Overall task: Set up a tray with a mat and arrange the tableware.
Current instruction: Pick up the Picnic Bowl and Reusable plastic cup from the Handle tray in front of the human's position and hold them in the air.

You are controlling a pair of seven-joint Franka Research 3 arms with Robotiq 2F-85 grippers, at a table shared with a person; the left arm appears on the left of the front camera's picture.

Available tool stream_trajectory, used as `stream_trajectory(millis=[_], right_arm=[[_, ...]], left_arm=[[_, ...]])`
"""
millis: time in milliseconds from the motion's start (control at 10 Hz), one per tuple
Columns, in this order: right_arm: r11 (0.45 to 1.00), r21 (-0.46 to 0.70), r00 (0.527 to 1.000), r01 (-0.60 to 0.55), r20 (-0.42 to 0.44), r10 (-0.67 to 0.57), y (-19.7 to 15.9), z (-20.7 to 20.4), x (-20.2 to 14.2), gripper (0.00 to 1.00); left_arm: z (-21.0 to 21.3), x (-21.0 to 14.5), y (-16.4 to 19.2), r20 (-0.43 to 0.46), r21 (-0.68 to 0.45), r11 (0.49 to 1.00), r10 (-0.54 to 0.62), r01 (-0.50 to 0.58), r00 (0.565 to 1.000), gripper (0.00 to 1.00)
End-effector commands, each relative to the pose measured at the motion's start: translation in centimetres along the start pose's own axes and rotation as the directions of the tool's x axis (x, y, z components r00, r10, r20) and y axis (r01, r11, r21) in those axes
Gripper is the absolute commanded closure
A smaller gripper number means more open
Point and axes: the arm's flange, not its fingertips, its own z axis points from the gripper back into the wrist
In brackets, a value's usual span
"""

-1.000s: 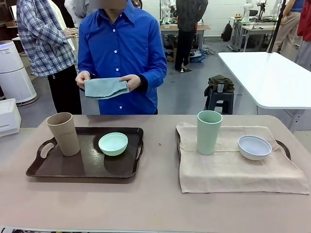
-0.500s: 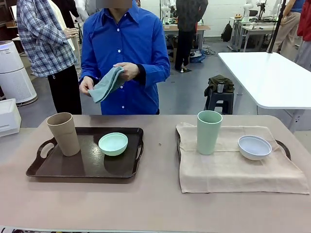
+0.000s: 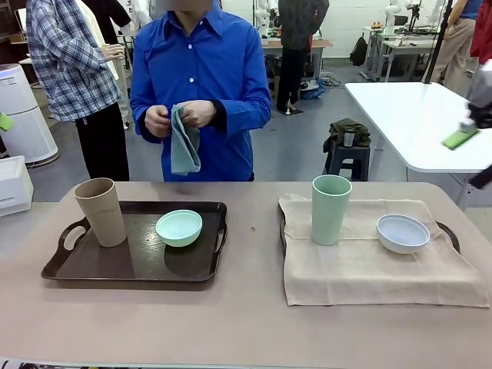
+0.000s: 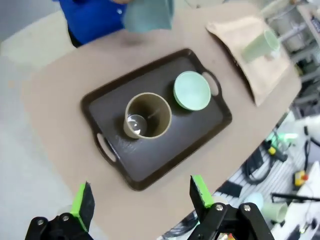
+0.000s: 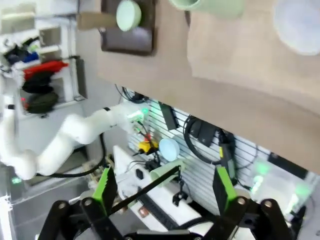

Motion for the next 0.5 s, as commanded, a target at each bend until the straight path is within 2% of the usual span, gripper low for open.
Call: stream_trajectory(millis=[0,300,400], right_arm=[[0.997,-0.037,0.998,-0.069,-0.002,0.069,4.0,-1.8,2.5,0.00],[0.986,-0.100,0.991,-0.136,-0.028,0.134,9.6,-4.6,7.3,0.00],[0.975,-0.141,0.985,-0.170,0.005,0.172,10.9,-5.9,9.2,0.00]], left_arm=[[0.6,-0.5,-2.0,-0.058,-0.075,0.989,-0.134,0.130,0.989,0.00],[3.1,-0.2,-4.2,-0.215,-0.133,0.970,-0.230,0.205,0.949,0.00],[2.9,-0.4,-4.3,-0.280,-0.167,0.966,-0.239,0.198,0.930,0.00]])
